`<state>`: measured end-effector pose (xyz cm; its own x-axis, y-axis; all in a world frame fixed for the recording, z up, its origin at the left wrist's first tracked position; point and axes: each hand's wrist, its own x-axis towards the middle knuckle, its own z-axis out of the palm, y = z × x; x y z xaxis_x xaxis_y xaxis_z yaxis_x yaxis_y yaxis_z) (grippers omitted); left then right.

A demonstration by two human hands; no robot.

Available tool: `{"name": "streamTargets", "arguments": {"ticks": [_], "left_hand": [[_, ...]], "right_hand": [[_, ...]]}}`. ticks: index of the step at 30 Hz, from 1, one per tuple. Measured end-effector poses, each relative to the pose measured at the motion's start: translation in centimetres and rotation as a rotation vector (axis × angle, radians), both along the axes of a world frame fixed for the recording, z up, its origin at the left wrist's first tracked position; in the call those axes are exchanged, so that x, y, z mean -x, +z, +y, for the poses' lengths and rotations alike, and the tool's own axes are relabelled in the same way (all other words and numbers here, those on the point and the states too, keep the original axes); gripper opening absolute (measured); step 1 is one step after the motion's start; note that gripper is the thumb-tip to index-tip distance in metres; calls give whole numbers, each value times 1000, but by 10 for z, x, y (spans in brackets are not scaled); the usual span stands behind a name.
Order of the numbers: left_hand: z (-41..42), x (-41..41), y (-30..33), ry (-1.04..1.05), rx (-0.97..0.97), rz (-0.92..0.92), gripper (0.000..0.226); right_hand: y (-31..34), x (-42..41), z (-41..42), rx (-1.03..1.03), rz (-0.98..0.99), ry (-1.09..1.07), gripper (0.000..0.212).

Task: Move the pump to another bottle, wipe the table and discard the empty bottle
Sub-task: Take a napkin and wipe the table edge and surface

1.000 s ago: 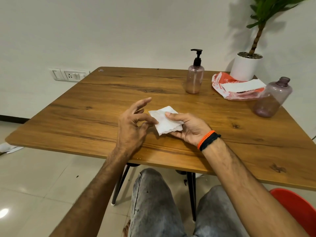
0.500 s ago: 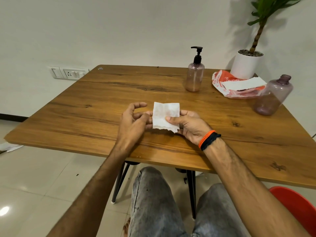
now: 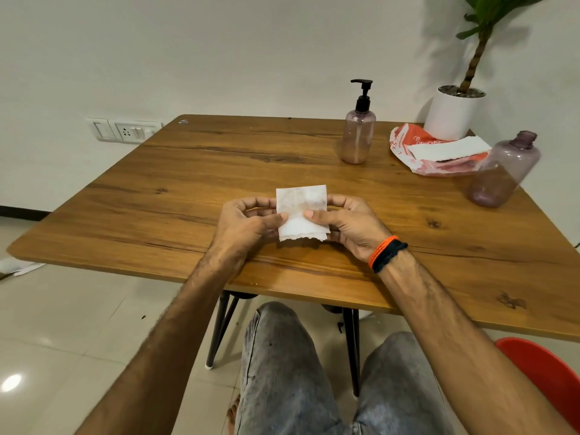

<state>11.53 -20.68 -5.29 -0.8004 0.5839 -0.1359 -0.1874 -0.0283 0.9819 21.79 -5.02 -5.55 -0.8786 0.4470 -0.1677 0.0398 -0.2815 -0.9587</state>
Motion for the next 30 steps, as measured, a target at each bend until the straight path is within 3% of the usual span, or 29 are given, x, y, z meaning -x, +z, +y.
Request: {"name": "streamTargets", "arguments": {"ticks": [3,5,9,11,14,18,26,30], "left_hand": [[1,1,-1,19,10,24,35],[1,2,-3,41,21,70,40],[1,2,-6,42,51,227,19],[1,1,-5,45,71,260,13],[1,0,-3,33,128,315,23],[1,-1,-3,48,199,418,27],[5,2,-6,152,331,708,13],[2,4,-3,43,278,638,19]], "right_hand": [[-1,0,0,9,10,6,28],[-2,1,0,-12,15,-14,43],[-7,1,5,-157,85,-49,73],[-8,1,6,-275,126,-27,62],[-7,2,6,-477,96,-44,40],[-7,4,7,-643,-23,-103,33],[-3,5,6,-833,-43,-129,12],[-2,2,11,-757,4,-57,11]]}}
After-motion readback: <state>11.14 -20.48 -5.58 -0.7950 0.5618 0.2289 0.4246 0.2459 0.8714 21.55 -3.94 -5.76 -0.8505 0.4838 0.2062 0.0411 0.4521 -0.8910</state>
